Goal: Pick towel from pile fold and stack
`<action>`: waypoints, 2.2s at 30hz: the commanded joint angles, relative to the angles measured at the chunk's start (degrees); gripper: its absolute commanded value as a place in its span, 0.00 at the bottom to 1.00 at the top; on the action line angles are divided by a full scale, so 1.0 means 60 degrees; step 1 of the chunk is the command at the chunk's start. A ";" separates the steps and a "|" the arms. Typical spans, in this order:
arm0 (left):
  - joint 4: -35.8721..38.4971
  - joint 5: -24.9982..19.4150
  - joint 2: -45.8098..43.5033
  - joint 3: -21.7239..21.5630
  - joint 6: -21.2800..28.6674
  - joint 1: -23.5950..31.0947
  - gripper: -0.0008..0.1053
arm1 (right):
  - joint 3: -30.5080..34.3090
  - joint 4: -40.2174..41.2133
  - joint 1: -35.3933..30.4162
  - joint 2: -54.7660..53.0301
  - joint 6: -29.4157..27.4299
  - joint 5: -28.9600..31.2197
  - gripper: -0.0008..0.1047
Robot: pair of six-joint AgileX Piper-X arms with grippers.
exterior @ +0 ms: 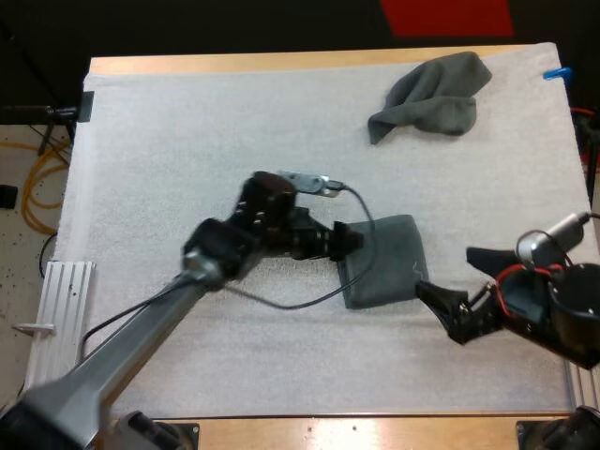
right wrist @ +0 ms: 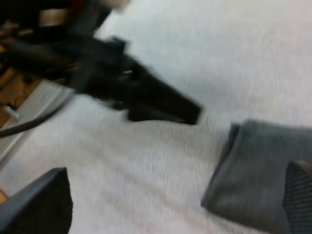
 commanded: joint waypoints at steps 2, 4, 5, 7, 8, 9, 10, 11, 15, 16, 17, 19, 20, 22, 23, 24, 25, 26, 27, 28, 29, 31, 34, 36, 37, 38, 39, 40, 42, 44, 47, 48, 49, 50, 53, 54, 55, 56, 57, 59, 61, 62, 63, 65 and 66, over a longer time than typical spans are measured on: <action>-0.0441 0.0066 0.0787 -0.0028 -0.0748 -0.0135 0.73 | -0.0029 0.0465 0.0022 -0.0301 -0.0108 0.0049 0.81; -0.0652 0.0321 0.1282 -0.0028 -0.1124 -0.0135 0.73 | -0.0029 0.0648 0.0022 -0.0456 -0.0108 0.0049 0.81; -0.0748 0.0447 0.1548 -0.0028 -0.1359 -0.0135 0.73 | -0.0029 0.0752 0.0022 -0.0541 -0.0108 0.0049 0.81; -0.1092 0.0758 0.2045 -0.0028 -0.1813 -0.0135 0.73 | -0.0029 0.0872 0.0022 -0.0626 -0.0108 0.0049 0.81; -0.1329 0.0960 0.2336 -0.0028 -0.2116 -0.0135 0.73 | -0.0029 0.0900 0.0022 -0.0660 -0.0108 0.0049 0.81; -0.1541 0.1139 0.2580 -0.0028 -0.2434 -0.0135 0.73 | -0.0029 0.0920 0.0022 -0.0672 -0.0108 0.0049 0.81; -0.1629 0.1224 0.2722 -0.0028 -0.2583 -0.0135 0.73 | -0.0029 0.0920 0.0022 -0.0668 -0.0108 0.0049 0.81; -0.1783 0.1361 0.2936 -0.0028 -0.2903 -0.0135 0.73 | -0.0029 0.0917 0.0022 -0.0668 -0.0108 0.0049 0.81; -0.1767 0.1359 0.3368 -0.0028 -0.3411 -0.0135 0.73 | -0.0029 0.0917 0.0022 -0.0668 -0.0108 0.0049 0.81; -0.1769 0.1359 0.3407 -0.0028 -0.3425 -0.0135 0.73 | -0.0029 0.0917 0.0022 -0.0668 -0.0108 0.0049 0.81; -0.1769 0.1347 0.3459 -0.0028 -0.3425 -0.0139 0.73 | -0.0029 0.0917 0.0022 -0.0668 -0.0108 0.0049 0.81; -0.1769 0.1229 0.3467 -0.0028 -0.3429 -0.0165 0.73 | -0.0029 0.0917 0.0022 -0.0668 -0.0108 0.0049 0.81; -0.1769 0.1149 0.3467 -0.0028 -0.3461 -0.0196 0.73 | -0.0029 0.0917 0.0022 -0.0668 -0.0108 0.0049 0.81; -0.1769 0.1104 0.3467 -0.0028 -0.3507 -0.0261 0.73 | -0.0029 0.0917 0.0022 -0.0668 -0.0143 0.0049 0.81; -0.1769 0.1045 0.3467 -0.0028 -0.3506 -0.0348 0.73 | -0.0029 0.0917 0.0022 -0.0668 -0.0166 0.0049 0.81; -0.1769 0.0982 0.3467 -0.0028 -0.3510 -0.0446 0.73 | -0.0029 0.0917 0.0022 -0.0668 -0.0185 0.0049 0.81; -0.1772 0.0961 0.3472 -0.0028 -0.3539 -0.0510 0.73 | -0.0029 0.0917 0.0022 -0.0668 -0.0185 0.0049 0.81; -0.1804 0.0970 0.3504 -0.0028 -0.3584 -0.0662 0.73 | -0.0029 0.0917 0.0022 -0.0668 -0.0183 0.0049 0.81; -0.1881 0.1034 0.3546 -0.0028 -0.3590 -0.0827 0.73 | -0.0029 0.0917 0.0022 -0.0668 -0.0183 0.0049 0.81; -0.1929 0.1061 0.3577 -0.0028 -0.3587 -0.0943 0.73 | -0.0029 0.0917 0.0022 -0.0668 -0.0183 0.0049 0.81; -0.1991 0.1046 0.3634 -0.0028 -0.3587 -0.1142 0.73 | -0.0029 0.0917 0.0022 -0.0668 -0.0183 0.0049 0.81; -0.1971 0.0673 0.3658 -0.0045 -0.3587 -0.1381 0.73 | -0.0029 0.0917 0.0022 -0.0668 -0.0183 0.0049 0.81; -0.1974 0.0327 0.3657 -0.0046 -0.3587 -0.1576 0.72 | -0.0029 0.0917 0.0022 -0.0668 -0.0183 0.0049 0.81; -0.1974 0.0291 0.3657 -0.0046 -0.3587 -0.1580 0.64 | -0.0029 0.0917 0.0022 -0.0668 -0.0183 0.0049 0.81; -0.1974 0.0291 0.3657 -0.0046 -0.3587 -0.1580 0.61 | -0.0029 0.0917 0.0022 -0.0668 -0.0183 0.0049 0.81; -0.1977 0.0294 0.3657 -0.0046 -0.3587 -0.1580 0.52 | -0.0029 0.0917 0.0022 -0.0668 -0.0183 0.0049 0.81; -0.1992 0.0308 0.3657 -0.0046 -0.3587 -0.1580 0.44 | -0.0029 0.0917 0.0022 -0.0668 -0.0183 0.0049 0.81; -0.2000 0.0308 0.3657 -0.0046 -0.3583 -0.1580 0.36 | -0.0029 0.0917 0.0022 -0.0668 -0.0183 0.0049 0.81; -0.2074 0.0308 0.3657 -0.0046 -0.3550 -0.1580 0.16 | -0.0029 0.0917 0.0022 -0.0668 -0.0183 0.0049 0.81; -0.2222 0.0344 0.3642 -0.0063 -0.3395 -0.1580 0.03 | -0.0029 0.0917 0.0022 -0.0668 -0.0183 0.0049 0.81; -0.2238 0.0350 0.3471 -0.0157 -0.2943 -0.1526 0.01 | -0.0029 0.0917 0.0022 -0.0668 -0.0183 0.0049 0.81; -0.2197 0.0336 0.3411 -0.0186 -0.2822 -0.1513 0.01 | -0.0029 0.0917 0.0022 -0.0668 -0.0183 0.0049 0.81; -0.2136 0.0288 0.3300 -0.0207 -0.2601 -0.1473 0.01 | -0.0029 0.0917 0.0022 -0.0668 -0.0183 0.0049 0.81; -0.2050 0.0256 0.3148 -0.0219 -0.2268 -0.1401 0.01 | -0.0029 0.0917 0.0022 -0.0668 -0.0183 0.0086 0.81; -0.1271 0.0090 0.2768 -0.0348 -0.1268 -0.0925 0.01 | -0.0029 0.0917 0.0022 -0.0668 -0.0183 0.0358 0.81; -0.0958 0.0090 0.2669 -0.0399 -0.0959 -0.0743 0.01 | -0.0029 0.0917 0.0022 -0.0668 -0.0183 0.0421 0.81; -0.0493 0.0090 0.2570 -0.0484 -0.0519 -0.0488 0.01 | -0.0029 0.0917 0.0022 -0.0668 -0.0161 0.0463 0.81; 0.0207 0.0042 0.2474 -0.0615 0.0093 -0.0141 0.01 | -0.0029 0.0917 0.0022 -0.0668 -0.0119 0.0476 0.81; 0.0690 -0.0042 0.2435 -0.0707 0.0509 0.0087 0.01 | -0.0029 0.0917 0.0022 -0.0668 -0.0095 0.0475 0.81; 0.2163 -0.0745 0.2304 -0.1004 0.1905 0.0768 0.01 | -0.0029 0.0917 0.0022 -0.0668 -0.0088 0.0475 0.81; 0.3111 -0.1565 0.2219 -0.1216 0.3043 0.1230 0.01 | -0.0029 0.0917 0.0022 -0.0668 -0.0089 0.0475 0.81; 0.3686 -0.2110 0.2179 -0.1305 0.3626 0.1522 0.01 | -0.0029 0.0917 0.0022 -0.0668 -0.0089 0.0475 0.81; 0.3995 -0.2482 0.2152 -0.1351 0.3974 0.1752 0.01 | -0.0029 0.0917 0.0022 -0.0668 -0.0089 0.0475 0.81; 0.4545 -0.3394 0.2137 -0.1393 0.4853 0.2333 0.01 | -0.0029 0.0917 0.0022 -0.0668 -0.0089 0.0475 0.81; 0.4677 -0.3655 0.2138 -0.1393 0.5114 0.2538 0.01 | -0.0029 0.0917 0.0022 -0.0668 -0.0089 0.0506 0.81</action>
